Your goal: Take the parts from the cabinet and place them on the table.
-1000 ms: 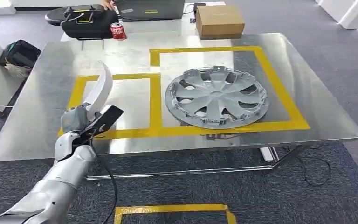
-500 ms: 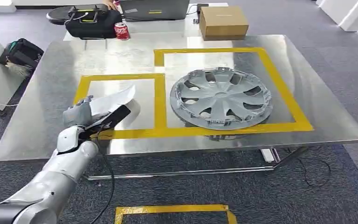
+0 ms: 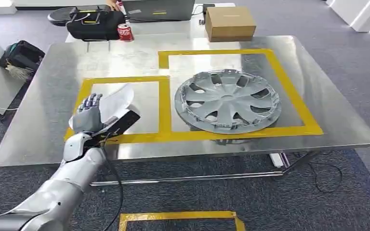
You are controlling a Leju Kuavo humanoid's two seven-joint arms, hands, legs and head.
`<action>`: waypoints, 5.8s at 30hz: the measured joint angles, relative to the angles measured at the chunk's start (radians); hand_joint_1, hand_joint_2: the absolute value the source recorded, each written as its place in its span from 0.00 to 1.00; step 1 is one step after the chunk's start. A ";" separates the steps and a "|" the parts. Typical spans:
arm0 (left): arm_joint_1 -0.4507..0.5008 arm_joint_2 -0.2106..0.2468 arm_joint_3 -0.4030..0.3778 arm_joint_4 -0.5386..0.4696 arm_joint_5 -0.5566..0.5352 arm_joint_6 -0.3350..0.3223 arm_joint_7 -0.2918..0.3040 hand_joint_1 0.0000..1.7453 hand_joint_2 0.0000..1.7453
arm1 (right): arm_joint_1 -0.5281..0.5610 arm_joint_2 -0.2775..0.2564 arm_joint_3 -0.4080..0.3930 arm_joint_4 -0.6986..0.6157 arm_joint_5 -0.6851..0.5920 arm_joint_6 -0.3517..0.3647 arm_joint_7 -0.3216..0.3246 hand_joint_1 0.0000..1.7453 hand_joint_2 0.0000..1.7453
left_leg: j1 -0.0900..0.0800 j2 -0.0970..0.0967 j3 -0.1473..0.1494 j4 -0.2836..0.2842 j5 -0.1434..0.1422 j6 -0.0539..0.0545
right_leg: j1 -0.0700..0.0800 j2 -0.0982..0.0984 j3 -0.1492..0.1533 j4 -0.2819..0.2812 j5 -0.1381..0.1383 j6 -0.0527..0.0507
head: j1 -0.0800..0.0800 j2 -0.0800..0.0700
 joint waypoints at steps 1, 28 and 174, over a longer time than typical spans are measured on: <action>0.027 -0.004 0.000 -0.045 0.033 0.000 -0.026 0.00 0.00 | 0.001 0.000 0.000 0.000 -0.005 0.000 0.000 0.00 0.00 | -0.002 0.000 0.000 0.001 0.004 0.004 | -0.003 0.001 0.001 -0.002 0.004 0.005 | 0.000 0.000; 0.579 0.037 0.357 -0.581 0.919 0.091 -0.558 0.00 0.00 | 0.006 0.008 -0.043 0.001 -0.042 0.026 0.004 0.00 0.00 | 0.011 0.076 0.102 0.047 -0.079 -0.037 | 0.006 -0.080 -0.051 0.028 0.026 -0.032 | -0.014 0.000; 0.506 0.014 1.028 0.380 0.841 -0.492 -0.434 0.00 0.00 | -0.005 -0.070 -0.085 0.005 -0.151 0.163 -0.168 0.00 0.00 | 0.004 -0.006 -0.053 0.150 -0.102 -0.041 | 0.005 0.000 0.052 0.008 -0.043 -0.053 | -0.042 0.000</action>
